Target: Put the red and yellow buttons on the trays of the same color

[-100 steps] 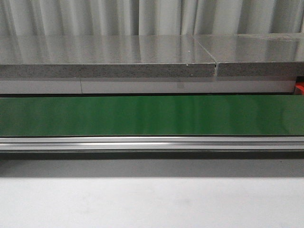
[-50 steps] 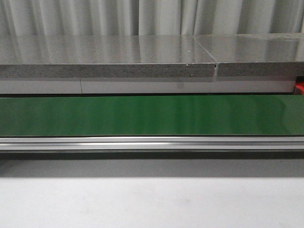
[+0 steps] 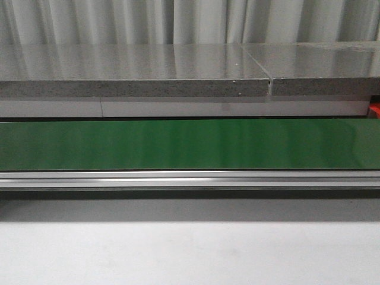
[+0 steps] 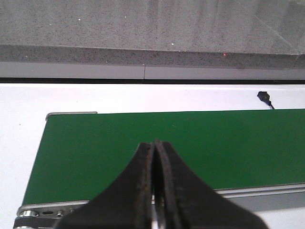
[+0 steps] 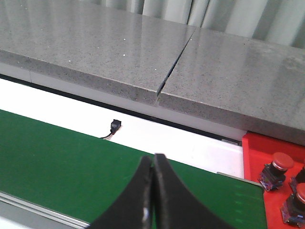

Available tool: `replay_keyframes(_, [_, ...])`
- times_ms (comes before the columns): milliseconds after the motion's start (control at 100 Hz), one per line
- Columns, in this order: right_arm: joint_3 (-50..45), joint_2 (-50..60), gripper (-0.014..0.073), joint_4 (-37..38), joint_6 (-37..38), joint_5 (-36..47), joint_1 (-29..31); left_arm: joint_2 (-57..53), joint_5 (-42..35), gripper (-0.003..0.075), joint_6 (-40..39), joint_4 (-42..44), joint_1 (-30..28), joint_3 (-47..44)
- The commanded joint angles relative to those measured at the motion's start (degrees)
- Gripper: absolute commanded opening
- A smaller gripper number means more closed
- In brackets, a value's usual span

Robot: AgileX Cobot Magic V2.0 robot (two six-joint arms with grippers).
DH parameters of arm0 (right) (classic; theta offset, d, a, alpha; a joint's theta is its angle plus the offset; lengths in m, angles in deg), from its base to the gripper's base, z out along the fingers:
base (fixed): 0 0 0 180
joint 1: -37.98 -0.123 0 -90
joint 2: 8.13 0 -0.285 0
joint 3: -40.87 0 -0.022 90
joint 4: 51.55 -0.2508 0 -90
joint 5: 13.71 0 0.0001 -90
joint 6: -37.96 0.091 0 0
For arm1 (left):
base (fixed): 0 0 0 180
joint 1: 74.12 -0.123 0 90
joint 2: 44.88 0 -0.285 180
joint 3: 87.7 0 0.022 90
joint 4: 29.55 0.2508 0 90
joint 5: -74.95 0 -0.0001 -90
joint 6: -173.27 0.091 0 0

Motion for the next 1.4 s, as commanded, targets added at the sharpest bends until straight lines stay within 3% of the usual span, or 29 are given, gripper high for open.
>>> replay_keyframes(0, [1.4, -0.1, -0.0119, -0.4, -0.5, 3.0, -0.2, 0.4, -3.7, -0.0019, -0.1, -1.2, 0.5, 1.6])
replay_keyframes(520, [1.2, 0.2, -0.0119, 1.1, 0.5, 4.0, -0.6, 0.4, -3.7, -0.0019, -0.1, -1.2, 0.5, 1.6])
replay_keyframes(710, [-0.3, 3.1, -0.0119, 15.2, 13.5, 6.3, -3.7, 0.4, -3.7, -0.0019, -0.1, -1.2, 0.5, 1.6])
replay_keyframes(900, [-7.0, 6.9, -0.0119, 34.8, 36.2, 15.0, -5.2, 0.4, -3.7, -0.0019, -0.1, -1.2, 0.5, 1.6])
replay_keyframes(1020, [-12.2, 10.3, -0.0119, 43.8, 45.6, 20.0, -5.3, 0.4, -3.7, -0.0019, -0.1, -1.2, 0.5, 1.6])
replay_keyframes(1390, [-26.1, 20.6, -0.0119, 44.3, 46.9, 24.3, -5.3, 0.4, -3.7, -0.0019, -0.1, -1.2, 0.5, 1.6])
